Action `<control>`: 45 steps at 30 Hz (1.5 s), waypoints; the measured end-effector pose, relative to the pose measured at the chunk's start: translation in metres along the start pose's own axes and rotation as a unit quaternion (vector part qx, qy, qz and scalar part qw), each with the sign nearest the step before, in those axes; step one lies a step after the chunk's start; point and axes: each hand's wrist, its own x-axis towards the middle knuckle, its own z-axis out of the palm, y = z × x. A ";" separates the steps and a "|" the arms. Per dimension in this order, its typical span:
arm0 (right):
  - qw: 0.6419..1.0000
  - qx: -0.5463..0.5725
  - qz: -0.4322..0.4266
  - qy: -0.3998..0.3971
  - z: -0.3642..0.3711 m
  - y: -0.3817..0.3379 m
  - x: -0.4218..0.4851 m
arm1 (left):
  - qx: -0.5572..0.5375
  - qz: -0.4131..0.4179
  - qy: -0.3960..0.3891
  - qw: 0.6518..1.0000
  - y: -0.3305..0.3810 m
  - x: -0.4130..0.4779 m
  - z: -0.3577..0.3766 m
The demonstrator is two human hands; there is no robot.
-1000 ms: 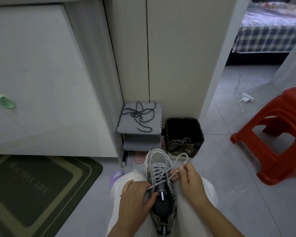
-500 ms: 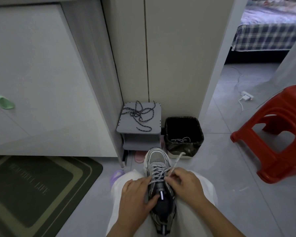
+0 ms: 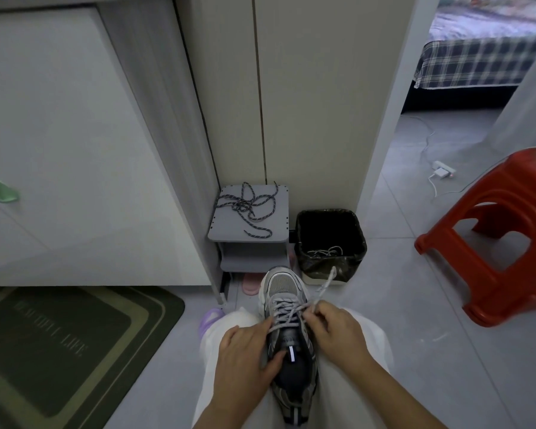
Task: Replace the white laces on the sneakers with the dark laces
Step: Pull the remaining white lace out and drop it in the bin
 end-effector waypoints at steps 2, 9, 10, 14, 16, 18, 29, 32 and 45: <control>0.994 0.085 0.054 0.036 0.002 0.001 0.000 | -0.004 -0.007 0.002 1.000 0.001 0.001 -0.001; 0.997 -0.046 -0.062 -0.014 -0.003 -0.001 -0.004 | -0.043 -0.047 -0.020 0.998 0.005 0.003 -0.007; 0.995 -0.061 -0.081 -0.002 -0.001 0.000 -0.004 | -0.059 -0.055 -0.017 0.997 0.007 0.003 -0.009; 0.996 0.058 0.030 0.063 0.002 0.001 -0.003 | -0.089 -0.073 -0.006 0.993 0.010 0.003 -0.009; 0.994 0.081 0.042 0.064 -0.001 0.000 -0.003 | -0.085 -0.075 -0.002 0.994 0.009 0.001 -0.007; 0.999 0.004 -0.023 0.038 -0.002 -0.001 -0.005 | -0.094 -0.080 -0.014 0.992 0.010 0.002 -0.009; 0.999 -0.023 0.002 0.043 0.004 -0.002 -0.005 | 0.073 -0.083 -0.131 0.985 0.010 0.013 -0.009; 0.975 0.174 0.098 0.099 -0.009 -0.007 0.001 | 0.065 -0.080 -0.122 0.987 0.009 0.012 -0.010; 0.907 0.325 0.171 0.206 -0.036 0.009 0.007 | 0.049 -0.044 -0.141 0.988 0.006 0.002 -0.017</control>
